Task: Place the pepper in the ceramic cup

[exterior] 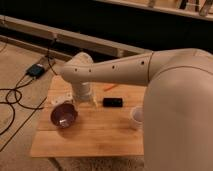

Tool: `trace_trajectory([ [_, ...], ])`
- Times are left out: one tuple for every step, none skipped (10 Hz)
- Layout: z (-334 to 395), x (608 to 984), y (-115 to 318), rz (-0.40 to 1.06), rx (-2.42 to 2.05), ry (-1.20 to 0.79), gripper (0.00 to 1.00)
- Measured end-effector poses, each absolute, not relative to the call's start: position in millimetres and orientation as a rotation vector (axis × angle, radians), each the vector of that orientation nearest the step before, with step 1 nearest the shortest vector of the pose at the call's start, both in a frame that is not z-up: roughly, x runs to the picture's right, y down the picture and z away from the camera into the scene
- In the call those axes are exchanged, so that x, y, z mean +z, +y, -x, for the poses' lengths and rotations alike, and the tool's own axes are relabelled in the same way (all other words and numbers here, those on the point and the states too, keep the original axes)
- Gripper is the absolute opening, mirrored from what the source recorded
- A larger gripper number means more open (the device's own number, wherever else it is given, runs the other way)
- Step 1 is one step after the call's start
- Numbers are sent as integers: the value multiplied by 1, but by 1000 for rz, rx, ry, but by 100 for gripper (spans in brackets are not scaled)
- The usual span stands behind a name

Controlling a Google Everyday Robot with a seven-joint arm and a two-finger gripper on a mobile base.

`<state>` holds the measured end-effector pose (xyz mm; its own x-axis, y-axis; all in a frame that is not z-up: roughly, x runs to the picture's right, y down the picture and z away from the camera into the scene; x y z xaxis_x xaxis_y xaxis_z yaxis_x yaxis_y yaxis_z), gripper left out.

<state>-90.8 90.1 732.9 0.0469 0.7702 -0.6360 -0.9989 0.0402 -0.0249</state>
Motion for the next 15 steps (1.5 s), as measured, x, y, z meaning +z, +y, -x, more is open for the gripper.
trace_trajectory([
  [86,744,83,527,1464,525,65],
  [80,759,73,513,1481,522,65],
  [75,770,65,503,1493,519,65],
  [70,783,56,494,1508,515,65],
  [62,803,42,484,1536,508,65],
  [57,813,34,479,1554,504,65],
  [50,829,24,473,1577,502,65],
  [45,847,12,473,1604,498,65],
  [41,858,5,472,1621,494,65],
  [36,872,-3,472,1641,493,65],
  [31,882,-9,471,1655,495,65],
  [25,900,-17,467,1677,499,65],
  [20,915,-23,463,1705,502,65],
  [15,926,-26,458,1728,515,65],
  [6,942,-30,452,1765,531,65],
])
